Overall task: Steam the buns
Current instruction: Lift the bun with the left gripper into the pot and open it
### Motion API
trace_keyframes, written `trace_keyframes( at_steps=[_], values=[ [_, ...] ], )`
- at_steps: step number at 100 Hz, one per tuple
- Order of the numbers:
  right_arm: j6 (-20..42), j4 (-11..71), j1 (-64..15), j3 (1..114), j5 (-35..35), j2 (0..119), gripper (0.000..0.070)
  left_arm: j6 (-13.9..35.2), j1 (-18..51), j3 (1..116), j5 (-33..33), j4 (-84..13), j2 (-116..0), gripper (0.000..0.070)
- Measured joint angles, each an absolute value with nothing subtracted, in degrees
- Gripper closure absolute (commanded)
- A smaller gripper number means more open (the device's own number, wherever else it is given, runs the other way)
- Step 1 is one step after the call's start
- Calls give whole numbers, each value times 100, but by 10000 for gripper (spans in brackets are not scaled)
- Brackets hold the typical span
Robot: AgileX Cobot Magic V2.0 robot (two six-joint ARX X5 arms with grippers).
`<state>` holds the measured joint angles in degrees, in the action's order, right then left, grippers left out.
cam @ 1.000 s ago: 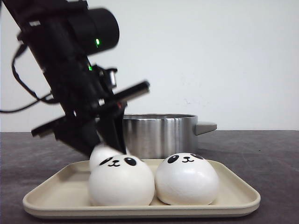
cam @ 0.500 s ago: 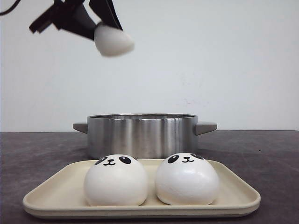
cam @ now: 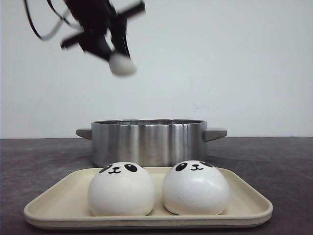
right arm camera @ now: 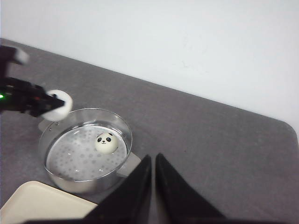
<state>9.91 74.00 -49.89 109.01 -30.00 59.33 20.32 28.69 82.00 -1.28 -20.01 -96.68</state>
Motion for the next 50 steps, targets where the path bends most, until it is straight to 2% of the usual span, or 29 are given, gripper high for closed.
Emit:
trace_keyframes(
  at_steps=[26,36,50],
  values=[
    [1079,7644,-4989,10901,-3006,5933,692,2027,2825,8438,-126,-1999,-10836,686],
    [1146,7653,-4989,10901,-3050,5933,692,2032,2825,8438,-123,-2003,-11128,553],
    [1227,7662,-4989,10901,-3131,5933,692,2034,2823,8438,-123,-2014,-11310,262]
  ],
)
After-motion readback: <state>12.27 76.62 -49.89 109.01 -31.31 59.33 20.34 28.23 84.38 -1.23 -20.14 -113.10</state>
